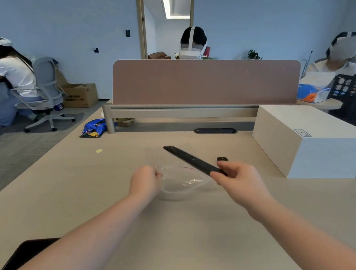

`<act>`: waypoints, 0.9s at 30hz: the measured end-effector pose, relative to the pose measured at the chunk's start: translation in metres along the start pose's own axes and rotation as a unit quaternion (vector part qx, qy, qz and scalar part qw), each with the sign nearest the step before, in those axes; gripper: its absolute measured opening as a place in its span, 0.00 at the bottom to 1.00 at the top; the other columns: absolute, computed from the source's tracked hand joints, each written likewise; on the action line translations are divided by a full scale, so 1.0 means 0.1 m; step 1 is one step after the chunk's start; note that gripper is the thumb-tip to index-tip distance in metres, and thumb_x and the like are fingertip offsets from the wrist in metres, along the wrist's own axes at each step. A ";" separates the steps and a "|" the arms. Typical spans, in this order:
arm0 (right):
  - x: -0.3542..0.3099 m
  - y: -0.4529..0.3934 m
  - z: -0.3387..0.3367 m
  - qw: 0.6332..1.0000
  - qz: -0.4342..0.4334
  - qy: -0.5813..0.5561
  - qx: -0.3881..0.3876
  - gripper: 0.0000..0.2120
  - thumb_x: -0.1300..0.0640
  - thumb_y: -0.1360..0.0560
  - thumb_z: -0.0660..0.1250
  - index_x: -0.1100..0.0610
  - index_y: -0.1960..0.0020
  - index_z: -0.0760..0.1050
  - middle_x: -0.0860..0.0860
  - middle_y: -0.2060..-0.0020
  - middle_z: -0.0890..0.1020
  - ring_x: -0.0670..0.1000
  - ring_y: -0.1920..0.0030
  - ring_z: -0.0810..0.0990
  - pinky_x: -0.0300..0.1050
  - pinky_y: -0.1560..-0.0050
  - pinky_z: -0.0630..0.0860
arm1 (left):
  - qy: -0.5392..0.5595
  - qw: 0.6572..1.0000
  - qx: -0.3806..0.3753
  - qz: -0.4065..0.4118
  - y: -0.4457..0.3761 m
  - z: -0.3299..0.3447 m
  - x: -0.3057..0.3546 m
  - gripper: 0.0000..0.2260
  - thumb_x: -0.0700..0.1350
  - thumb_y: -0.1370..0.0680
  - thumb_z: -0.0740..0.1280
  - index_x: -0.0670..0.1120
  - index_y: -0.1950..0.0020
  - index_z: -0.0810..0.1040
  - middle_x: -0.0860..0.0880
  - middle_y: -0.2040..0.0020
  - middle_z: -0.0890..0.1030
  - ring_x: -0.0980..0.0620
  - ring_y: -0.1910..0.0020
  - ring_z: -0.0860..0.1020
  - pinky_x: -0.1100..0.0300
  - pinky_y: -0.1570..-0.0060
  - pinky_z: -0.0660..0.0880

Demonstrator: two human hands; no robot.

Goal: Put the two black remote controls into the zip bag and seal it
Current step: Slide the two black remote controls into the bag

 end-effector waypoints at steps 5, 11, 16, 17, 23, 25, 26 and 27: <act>0.07 0.37 -0.14 0.994 -0.006 0.111 -0.010 0.13 0.55 0.26 0.69 0.59 0.43 0.80 0.56 0.49 0.85 0.56 0.53 0.80 0.42 0.56 0.72 | 0.065 0.997 -0.004 -0.045 -0.04 0.01 -0.08 0.12 0.44 0.24 0.62 0.42 0.62 0.83 0.41 0.61 0.86 0.41 0.56 0.82 0.53 0.55 0.80; 0.05 0.49 0.02 0.984 -0.028 0.177 -0.019 0.11 0.55 0.25 0.67 0.59 0.47 0.82 0.57 0.53 0.85 0.56 0.50 0.81 0.47 0.49 0.77 | 0.068 0.998 0.007 -0.017 0.05 0.01 0.08 0.12 0.44 0.25 0.62 0.41 0.61 0.82 0.41 0.62 0.85 0.40 0.59 0.81 0.52 0.59 0.78; -0.03 0.62 0.14 0.987 -0.051 0.148 -0.038 0.08 0.56 0.26 0.68 0.54 0.49 0.83 0.56 0.55 0.86 0.54 0.52 0.83 0.47 0.49 0.78 | 0.024 0.999 0.032 -0.009 0.08 -0.12 0.06 0.11 0.43 0.24 0.61 0.42 0.63 0.77 0.44 0.65 0.78 0.42 0.63 0.73 0.58 0.65 0.67; -0.05 0.67 0.14 0.987 -0.059 0.143 -0.042 0.07 0.56 0.26 0.69 0.52 0.49 0.83 0.55 0.55 0.86 0.53 0.53 0.83 0.47 0.49 0.78 | 0.014 0.999 0.039 -0.011 0.07 -0.14 0.03 0.10 0.43 0.23 0.61 0.42 0.63 0.76 0.45 0.65 0.77 0.43 0.63 0.72 0.58 0.64 0.67; 0.05 0.61 0.18 0.984 -0.055 0.161 -0.051 0.08 0.54 0.25 0.68 0.52 0.49 0.83 0.53 0.57 0.86 0.53 0.54 0.83 0.47 0.50 0.79 | -0.004 0.999 0.036 0.005 0.05 -0.11 -0.02 0.12 0.44 0.23 0.60 0.42 0.61 0.79 0.45 0.64 0.77 0.41 0.60 0.76 0.55 0.62 0.69; 0.09 0.51 0.18 0.986 -0.049 0.159 -0.033 0.08 0.54 0.25 0.67 0.54 0.49 0.83 0.55 0.58 0.86 0.54 0.54 0.83 0.46 0.52 0.78 | -0.005 0.999 0.032 0.022 0.06 -0.07 0.04 0.12 0.45 0.23 0.61 0.41 0.60 0.80 0.44 0.64 0.79 0.41 0.59 0.77 0.55 0.62 0.71; 0.12 0.46 0.20 0.986 -0.046 0.161 -0.026 0.08 0.54 0.25 0.67 0.55 0.51 0.83 0.55 0.59 0.86 0.55 0.55 0.82 0.45 0.55 0.77 | -0.005 0.999 0.030 0.031 0.08 -0.04 0.07 0.13 0.46 0.23 0.61 0.41 0.60 0.80 0.43 0.63 0.80 0.41 0.61 0.76 0.55 0.63 0.70; 0.14 0.41 0.22 0.985 -0.046 0.164 -0.022 0.08 0.54 0.25 0.67 0.56 0.54 0.83 0.55 0.62 0.84 0.55 0.58 0.81 0.44 0.59 0.76 | -0.006 0.999 0.030 0.039 0.09 -0.03 0.10 0.13 0.47 0.23 0.61 0.41 0.61 0.80 0.43 0.64 0.80 0.42 0.62 0.74 0.56 0.64 0.69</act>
Point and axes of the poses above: each hand's wrist, its own y-axis away from the middle knuckle, its own z-axis out of the palm, x = y × z, the point moved 9 cm from there along -y, towards the middle knuckle
